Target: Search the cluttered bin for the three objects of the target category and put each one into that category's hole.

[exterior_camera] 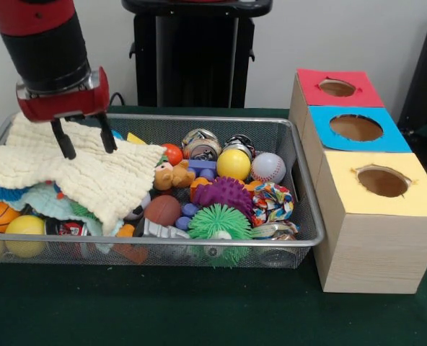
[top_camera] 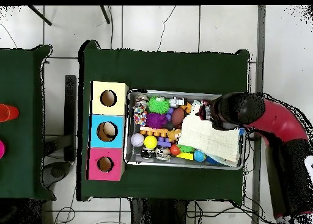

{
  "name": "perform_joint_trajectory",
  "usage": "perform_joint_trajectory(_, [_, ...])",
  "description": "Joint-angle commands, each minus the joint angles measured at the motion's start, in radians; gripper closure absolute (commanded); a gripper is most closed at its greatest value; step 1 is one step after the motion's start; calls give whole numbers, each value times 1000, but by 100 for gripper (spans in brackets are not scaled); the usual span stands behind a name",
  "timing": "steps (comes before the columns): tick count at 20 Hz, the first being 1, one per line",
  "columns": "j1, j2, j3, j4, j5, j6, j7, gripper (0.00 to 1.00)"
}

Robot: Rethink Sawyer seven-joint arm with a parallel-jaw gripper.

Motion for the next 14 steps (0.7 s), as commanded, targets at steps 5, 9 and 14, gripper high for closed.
perform_joint_trajectory(5, [3,200,82,-79,-80,-112,-133,0])
perform_joint_trajectory(9, [11,212,87,-100,-92,-117,-131,0])
perform_joint_trajectory(14, [19,214,96,-129,-104,-90,-140,0])
